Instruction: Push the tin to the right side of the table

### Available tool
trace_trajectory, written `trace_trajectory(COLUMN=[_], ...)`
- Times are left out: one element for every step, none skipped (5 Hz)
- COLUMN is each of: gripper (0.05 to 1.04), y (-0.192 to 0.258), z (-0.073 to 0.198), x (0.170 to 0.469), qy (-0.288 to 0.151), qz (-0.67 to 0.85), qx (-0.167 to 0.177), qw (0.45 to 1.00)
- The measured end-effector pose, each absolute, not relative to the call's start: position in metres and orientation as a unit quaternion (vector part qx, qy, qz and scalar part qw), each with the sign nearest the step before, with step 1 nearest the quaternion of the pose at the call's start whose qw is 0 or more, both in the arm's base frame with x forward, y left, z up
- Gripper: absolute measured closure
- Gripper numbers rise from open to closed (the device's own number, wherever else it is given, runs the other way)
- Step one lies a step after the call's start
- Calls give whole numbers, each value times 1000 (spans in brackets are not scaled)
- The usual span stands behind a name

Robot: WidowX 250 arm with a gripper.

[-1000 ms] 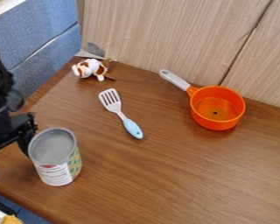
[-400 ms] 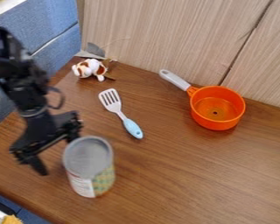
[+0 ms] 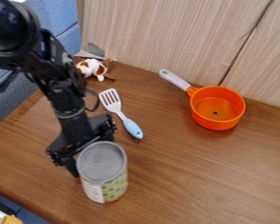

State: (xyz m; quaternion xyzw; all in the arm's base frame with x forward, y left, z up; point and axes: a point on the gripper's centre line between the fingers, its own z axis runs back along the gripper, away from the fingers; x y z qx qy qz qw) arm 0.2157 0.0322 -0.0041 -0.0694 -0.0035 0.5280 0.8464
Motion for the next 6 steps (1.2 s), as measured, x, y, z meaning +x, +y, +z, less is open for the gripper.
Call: trace_trajectory(gripper=[83,83,83,83,83,83], y=[20,8,-7,-29,-57,-65], z=[-6,-7,-5,-1,6,5], x=[217,220,230,243,258,261], qy=[3,7,3,-3,-12,-9], qz=[531,532,522,500,465,457], qx=[-75,-82,-97,-108,-122,-123], qw=[844,842,847,860,877,881])
